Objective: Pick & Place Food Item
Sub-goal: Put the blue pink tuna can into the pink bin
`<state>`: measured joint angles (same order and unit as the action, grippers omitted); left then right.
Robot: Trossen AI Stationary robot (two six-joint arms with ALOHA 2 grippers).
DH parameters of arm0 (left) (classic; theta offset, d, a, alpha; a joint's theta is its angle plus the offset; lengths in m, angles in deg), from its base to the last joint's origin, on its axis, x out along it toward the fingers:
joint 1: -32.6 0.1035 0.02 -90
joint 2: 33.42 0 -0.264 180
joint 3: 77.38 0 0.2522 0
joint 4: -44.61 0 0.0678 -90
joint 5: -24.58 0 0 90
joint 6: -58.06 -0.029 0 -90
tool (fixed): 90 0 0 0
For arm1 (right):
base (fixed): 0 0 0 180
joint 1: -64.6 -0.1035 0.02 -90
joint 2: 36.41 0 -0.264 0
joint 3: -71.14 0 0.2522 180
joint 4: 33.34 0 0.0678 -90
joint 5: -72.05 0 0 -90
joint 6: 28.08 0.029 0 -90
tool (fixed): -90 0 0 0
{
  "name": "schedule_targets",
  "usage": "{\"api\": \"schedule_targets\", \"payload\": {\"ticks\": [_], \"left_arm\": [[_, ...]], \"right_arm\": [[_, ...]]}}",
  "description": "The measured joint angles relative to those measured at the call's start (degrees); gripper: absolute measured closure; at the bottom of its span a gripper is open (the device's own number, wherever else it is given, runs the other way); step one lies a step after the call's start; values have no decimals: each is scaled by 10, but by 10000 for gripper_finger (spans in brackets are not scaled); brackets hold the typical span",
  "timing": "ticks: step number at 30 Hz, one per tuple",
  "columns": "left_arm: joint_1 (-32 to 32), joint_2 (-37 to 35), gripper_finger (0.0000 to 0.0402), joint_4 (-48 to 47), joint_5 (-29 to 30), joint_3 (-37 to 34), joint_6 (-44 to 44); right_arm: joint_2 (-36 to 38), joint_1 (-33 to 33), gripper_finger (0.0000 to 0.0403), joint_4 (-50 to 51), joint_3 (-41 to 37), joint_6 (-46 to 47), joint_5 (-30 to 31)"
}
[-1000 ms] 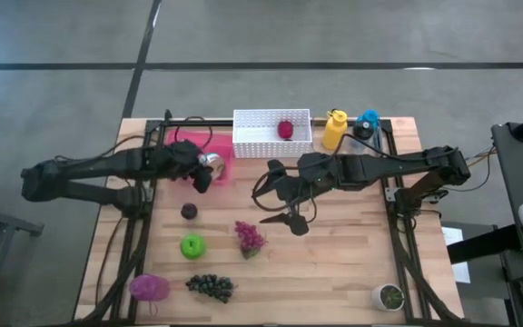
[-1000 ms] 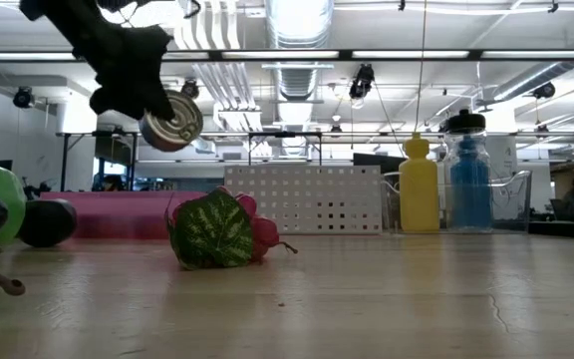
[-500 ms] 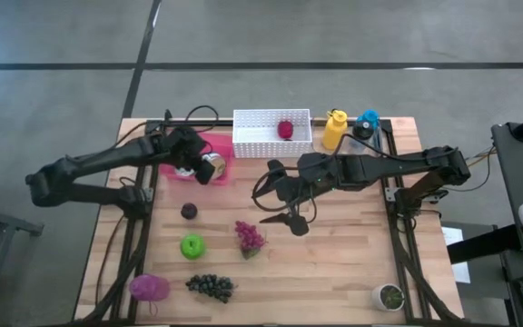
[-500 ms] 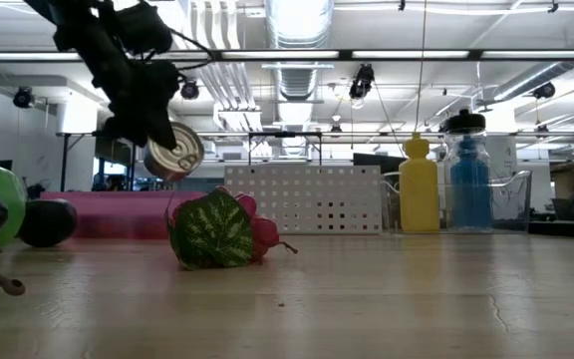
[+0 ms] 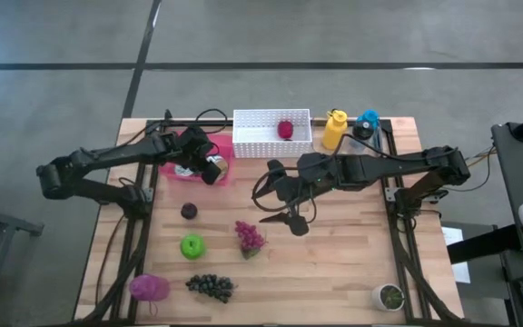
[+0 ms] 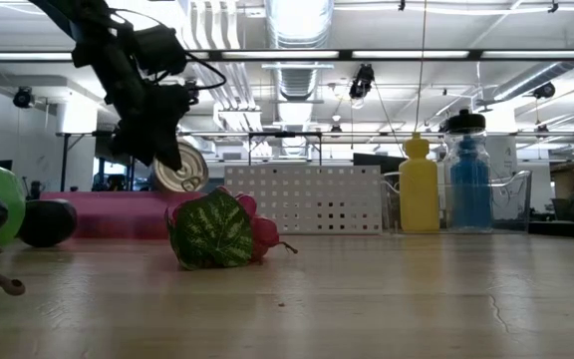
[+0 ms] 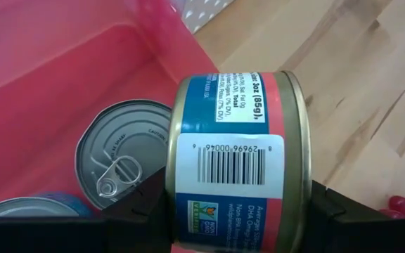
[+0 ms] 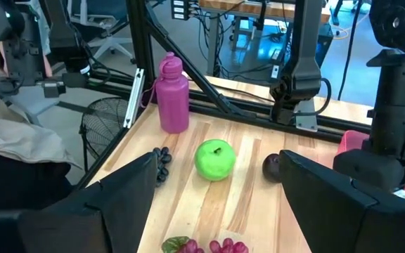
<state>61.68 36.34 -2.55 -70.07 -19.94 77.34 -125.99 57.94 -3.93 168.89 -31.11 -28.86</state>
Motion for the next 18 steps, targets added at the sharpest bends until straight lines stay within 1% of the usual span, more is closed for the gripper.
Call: {"api": "schedule_targets", "payload": {"ticks": [6, 18], "left_arm": [[4, 10, 216, 10, -16, 0, 6], [12, 13, 214, 8, -22, 0, 15]], "right_arm": [[0, 0, 103, 0, -2, 0, 0], [0, 0, 85, 0, -5, 0, 0]]}}
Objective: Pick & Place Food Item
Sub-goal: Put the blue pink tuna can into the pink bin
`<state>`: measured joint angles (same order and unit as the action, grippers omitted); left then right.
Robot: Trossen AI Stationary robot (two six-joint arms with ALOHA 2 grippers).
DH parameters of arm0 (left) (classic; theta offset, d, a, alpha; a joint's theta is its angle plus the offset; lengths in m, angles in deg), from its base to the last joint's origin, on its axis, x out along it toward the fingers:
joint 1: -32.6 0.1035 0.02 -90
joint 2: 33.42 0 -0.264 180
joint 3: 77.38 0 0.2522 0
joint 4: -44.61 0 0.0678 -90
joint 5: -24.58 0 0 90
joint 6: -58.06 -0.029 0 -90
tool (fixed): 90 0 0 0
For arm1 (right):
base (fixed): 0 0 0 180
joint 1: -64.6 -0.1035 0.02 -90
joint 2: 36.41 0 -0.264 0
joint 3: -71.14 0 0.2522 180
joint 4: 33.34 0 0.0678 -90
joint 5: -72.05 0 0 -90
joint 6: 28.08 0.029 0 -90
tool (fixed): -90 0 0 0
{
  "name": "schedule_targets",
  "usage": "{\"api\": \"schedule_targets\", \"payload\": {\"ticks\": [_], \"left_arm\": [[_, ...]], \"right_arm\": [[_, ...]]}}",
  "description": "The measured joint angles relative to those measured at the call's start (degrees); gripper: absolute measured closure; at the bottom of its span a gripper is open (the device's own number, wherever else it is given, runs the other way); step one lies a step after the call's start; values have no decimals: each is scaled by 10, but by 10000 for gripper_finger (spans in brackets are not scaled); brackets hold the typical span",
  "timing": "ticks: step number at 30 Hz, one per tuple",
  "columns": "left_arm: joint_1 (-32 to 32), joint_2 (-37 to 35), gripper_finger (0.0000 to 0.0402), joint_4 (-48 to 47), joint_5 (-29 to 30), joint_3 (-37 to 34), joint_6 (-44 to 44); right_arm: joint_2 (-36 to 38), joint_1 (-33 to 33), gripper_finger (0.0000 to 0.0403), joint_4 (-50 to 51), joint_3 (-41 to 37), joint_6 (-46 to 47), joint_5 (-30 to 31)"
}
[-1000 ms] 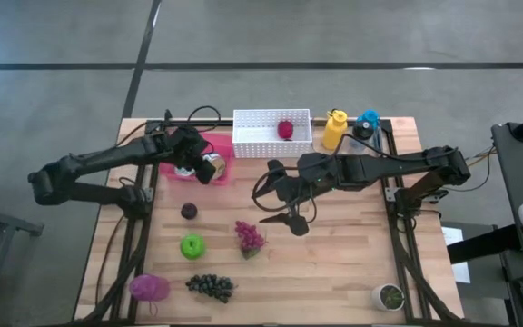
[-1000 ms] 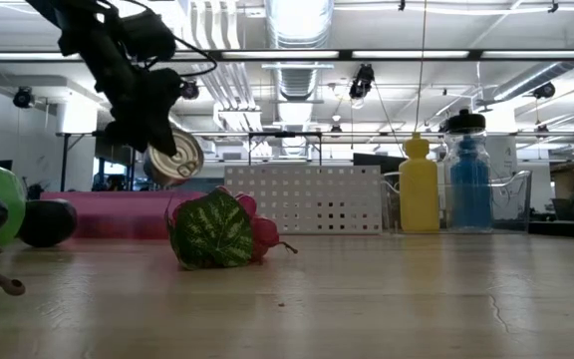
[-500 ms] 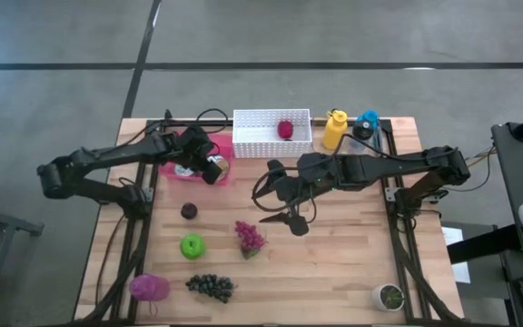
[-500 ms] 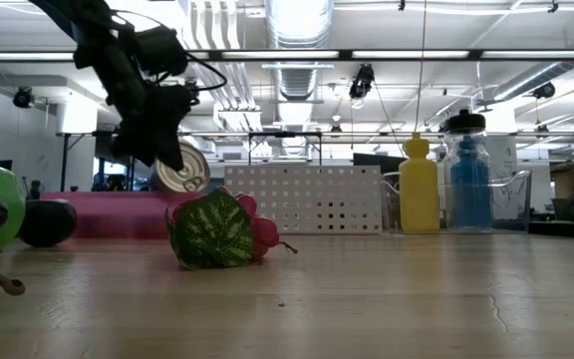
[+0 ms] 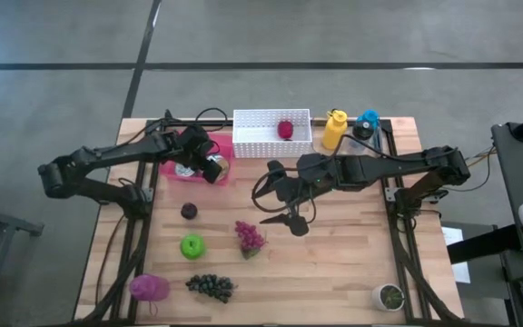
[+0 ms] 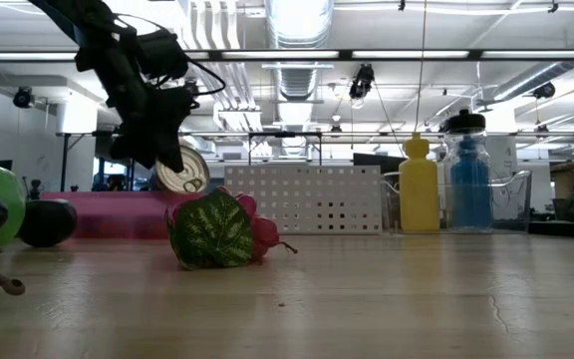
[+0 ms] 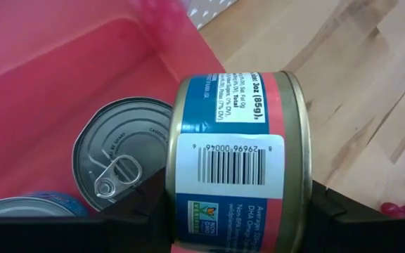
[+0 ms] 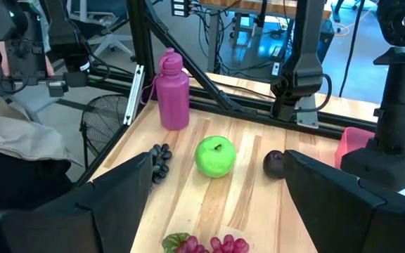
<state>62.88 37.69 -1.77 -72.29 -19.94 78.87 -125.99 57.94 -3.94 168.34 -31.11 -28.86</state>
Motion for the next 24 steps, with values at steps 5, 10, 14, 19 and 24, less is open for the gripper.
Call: {"api": "schedule_targets", "payload": {"ticks": [5, 10, 14, 19, 24], "left_arm": [[8, 1, 210, 0, 25, 0, 16], [21, 1, 216, 1, 32, 0, 21], [28, 1, 216, 2, 26, 0, 26], [28, 1, 216, 4, 7, -1, 30], [29, 0, 216, 40, -6, -30, 49]], "right_arm": [[0, 0, 90, 0, 0, 0, 0], [0, 0, 99, 0, 0, 0, 0], [0, 0, 105, 0, 0, 0, 0], [0, 0, 112, 0, 0, -1, 0], [0, 0, 110, 0, 0, -1, 0]]}}
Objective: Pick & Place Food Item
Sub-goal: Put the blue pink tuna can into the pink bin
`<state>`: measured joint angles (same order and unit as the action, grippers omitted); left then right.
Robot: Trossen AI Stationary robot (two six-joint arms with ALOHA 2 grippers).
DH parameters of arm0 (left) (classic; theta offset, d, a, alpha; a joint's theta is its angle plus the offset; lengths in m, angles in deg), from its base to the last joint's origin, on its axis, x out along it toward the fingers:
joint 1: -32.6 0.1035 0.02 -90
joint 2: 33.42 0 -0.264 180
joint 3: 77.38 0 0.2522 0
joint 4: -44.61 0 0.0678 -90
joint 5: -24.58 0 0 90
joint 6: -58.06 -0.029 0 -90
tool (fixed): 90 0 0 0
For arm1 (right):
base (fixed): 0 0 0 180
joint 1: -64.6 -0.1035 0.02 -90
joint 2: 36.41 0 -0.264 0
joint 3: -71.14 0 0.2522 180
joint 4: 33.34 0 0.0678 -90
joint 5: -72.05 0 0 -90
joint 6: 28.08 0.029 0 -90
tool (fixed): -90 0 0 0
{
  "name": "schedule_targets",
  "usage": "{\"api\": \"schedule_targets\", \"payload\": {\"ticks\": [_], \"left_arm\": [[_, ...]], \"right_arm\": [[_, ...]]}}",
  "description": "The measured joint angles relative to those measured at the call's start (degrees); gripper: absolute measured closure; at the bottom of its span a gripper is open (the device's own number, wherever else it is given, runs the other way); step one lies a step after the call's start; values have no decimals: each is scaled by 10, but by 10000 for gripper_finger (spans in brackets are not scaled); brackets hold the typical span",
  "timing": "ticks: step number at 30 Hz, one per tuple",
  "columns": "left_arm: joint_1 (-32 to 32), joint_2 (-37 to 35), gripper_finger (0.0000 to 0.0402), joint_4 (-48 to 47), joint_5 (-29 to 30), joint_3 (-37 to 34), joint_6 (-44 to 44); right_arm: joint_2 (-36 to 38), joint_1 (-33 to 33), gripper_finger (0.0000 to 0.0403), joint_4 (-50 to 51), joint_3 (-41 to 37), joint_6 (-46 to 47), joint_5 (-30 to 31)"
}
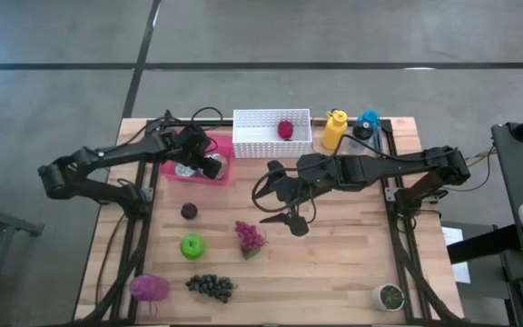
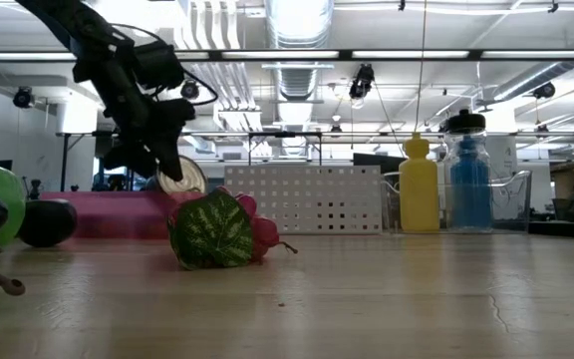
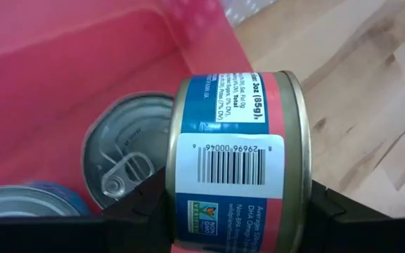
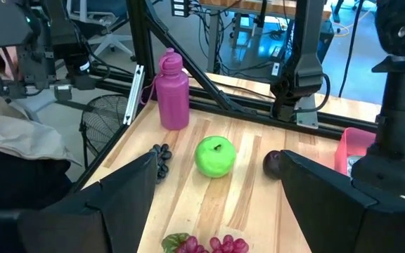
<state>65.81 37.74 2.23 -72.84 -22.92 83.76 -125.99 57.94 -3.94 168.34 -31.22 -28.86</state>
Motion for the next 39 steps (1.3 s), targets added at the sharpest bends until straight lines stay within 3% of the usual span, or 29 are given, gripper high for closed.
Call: {"api": "schedule_targets", "payload": {"ticks": [18, 39], "left_arm": [[3, -1, 165, 15, -2, -15, 3], [3, -3, 185, -21, 49, 0, -19]], "right_arm": [[0, 0, 81, -1, 0, 1, 0], [0, 0, 108, 0, 0, 1, 0]]}}
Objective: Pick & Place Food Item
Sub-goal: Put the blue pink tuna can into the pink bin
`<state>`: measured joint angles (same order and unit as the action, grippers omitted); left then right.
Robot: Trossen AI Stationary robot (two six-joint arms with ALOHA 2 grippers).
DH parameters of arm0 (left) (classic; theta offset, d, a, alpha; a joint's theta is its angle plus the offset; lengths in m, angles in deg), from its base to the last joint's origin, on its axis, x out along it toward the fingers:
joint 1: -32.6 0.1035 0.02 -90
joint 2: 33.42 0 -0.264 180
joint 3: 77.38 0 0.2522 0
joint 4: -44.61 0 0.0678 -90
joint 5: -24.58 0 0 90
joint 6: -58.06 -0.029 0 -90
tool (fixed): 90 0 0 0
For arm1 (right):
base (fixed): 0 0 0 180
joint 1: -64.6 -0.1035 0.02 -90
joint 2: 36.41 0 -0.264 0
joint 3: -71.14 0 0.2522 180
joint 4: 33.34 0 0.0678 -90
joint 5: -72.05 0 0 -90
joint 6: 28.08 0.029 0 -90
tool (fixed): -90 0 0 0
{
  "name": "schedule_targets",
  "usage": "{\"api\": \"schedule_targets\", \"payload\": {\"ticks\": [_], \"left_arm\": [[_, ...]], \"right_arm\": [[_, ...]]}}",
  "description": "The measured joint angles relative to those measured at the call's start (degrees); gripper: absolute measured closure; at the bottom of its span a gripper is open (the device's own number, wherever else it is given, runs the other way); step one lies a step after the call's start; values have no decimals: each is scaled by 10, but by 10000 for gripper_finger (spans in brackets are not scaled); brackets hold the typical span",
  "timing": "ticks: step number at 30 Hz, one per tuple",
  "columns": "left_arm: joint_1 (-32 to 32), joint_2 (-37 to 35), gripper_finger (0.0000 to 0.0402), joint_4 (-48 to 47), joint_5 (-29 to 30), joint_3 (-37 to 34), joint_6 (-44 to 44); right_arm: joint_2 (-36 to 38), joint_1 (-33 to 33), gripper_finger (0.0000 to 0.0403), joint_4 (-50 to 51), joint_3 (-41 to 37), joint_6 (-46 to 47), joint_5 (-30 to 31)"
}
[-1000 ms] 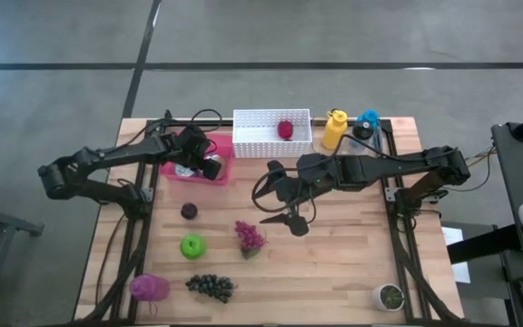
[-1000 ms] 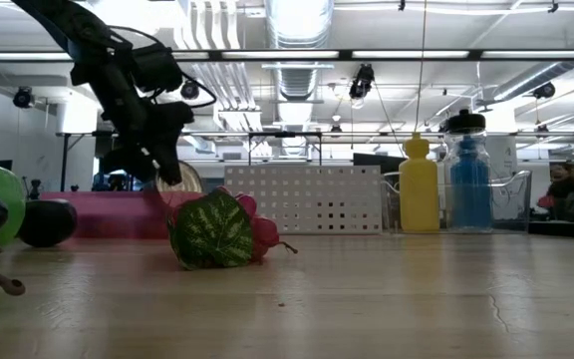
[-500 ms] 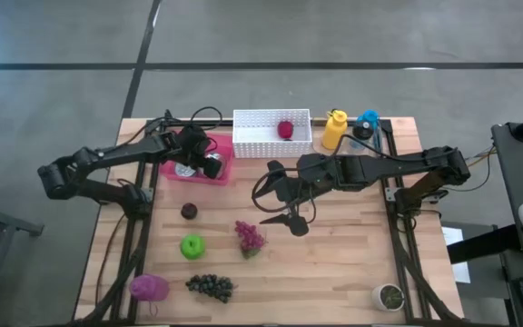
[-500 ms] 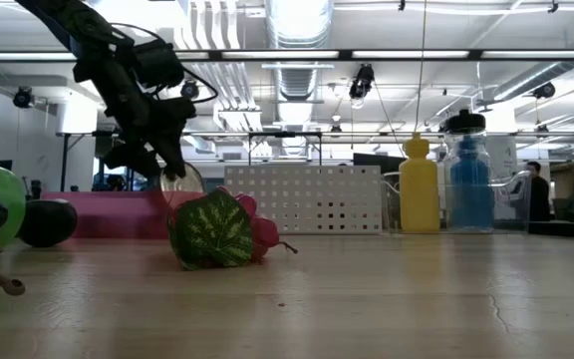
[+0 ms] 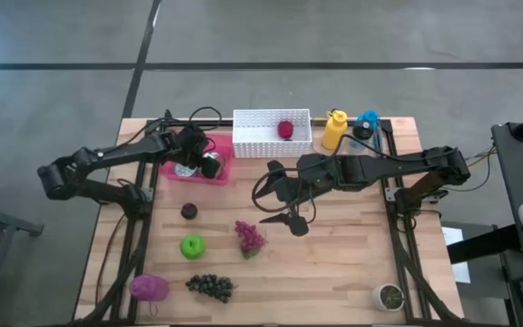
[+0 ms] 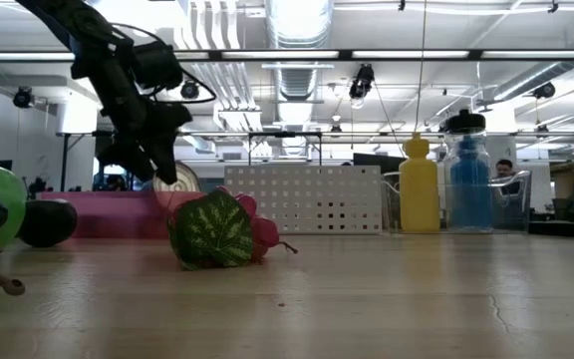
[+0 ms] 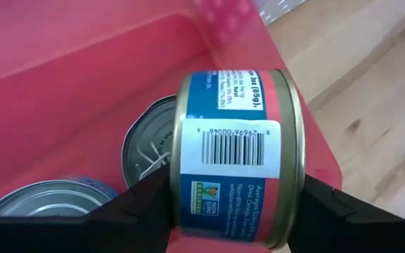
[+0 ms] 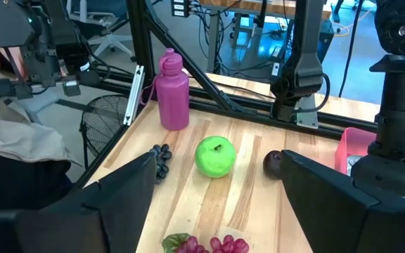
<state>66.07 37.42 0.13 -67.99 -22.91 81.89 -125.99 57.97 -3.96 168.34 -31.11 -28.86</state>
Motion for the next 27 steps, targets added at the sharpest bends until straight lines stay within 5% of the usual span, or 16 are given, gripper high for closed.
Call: {"api": "schedule_targets", "payload": {"ticks": [27], "left_arm": [[0, -29, 207, -18, -20, 0, 12]], "right_arm": [[0, 0, 77, -1, 0, 0, 0]]}}
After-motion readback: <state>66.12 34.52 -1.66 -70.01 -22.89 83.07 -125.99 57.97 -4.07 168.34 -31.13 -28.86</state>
